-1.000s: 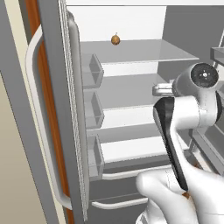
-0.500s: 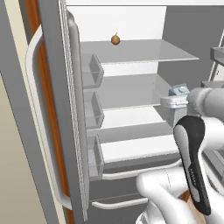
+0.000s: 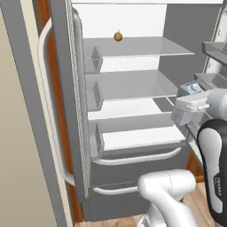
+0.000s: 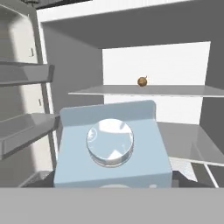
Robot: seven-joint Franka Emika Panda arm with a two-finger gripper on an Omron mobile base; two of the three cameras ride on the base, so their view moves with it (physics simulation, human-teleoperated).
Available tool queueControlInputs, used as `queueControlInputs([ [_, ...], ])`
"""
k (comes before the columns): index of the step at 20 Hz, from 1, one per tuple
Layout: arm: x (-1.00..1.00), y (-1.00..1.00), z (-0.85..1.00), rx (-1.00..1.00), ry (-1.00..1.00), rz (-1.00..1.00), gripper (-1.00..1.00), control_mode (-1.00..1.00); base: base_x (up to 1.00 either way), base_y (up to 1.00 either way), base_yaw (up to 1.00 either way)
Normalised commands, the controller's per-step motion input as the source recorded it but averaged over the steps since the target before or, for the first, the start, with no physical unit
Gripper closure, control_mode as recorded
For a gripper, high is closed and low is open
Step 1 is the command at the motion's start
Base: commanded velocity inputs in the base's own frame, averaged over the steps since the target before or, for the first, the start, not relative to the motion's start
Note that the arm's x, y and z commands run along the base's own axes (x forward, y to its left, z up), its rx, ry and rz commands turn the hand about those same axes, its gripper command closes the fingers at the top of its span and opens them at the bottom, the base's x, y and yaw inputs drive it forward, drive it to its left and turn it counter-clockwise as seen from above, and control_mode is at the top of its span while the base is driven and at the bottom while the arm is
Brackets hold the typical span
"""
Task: Take out the milk from the fridge and place it on the tray on the counter. Then take the sugar cube near the tray and place it in the tray.
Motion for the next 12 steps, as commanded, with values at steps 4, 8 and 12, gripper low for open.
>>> queueControlInputs([
  [4,0.00,0.00,0.00,0.00,0.00,0.00,1.00,1.00,-0.93,0.48,0.03],
  [8,0.00,0.00,0.00,0.00,0.00,0.00,1.00,1.00,-1.00,0.25,0.00],
  [12,0.00,0.00,0.00,0.00,0.00,0.00,1.00,1.00,-1.00,0.02,-0.09],
])
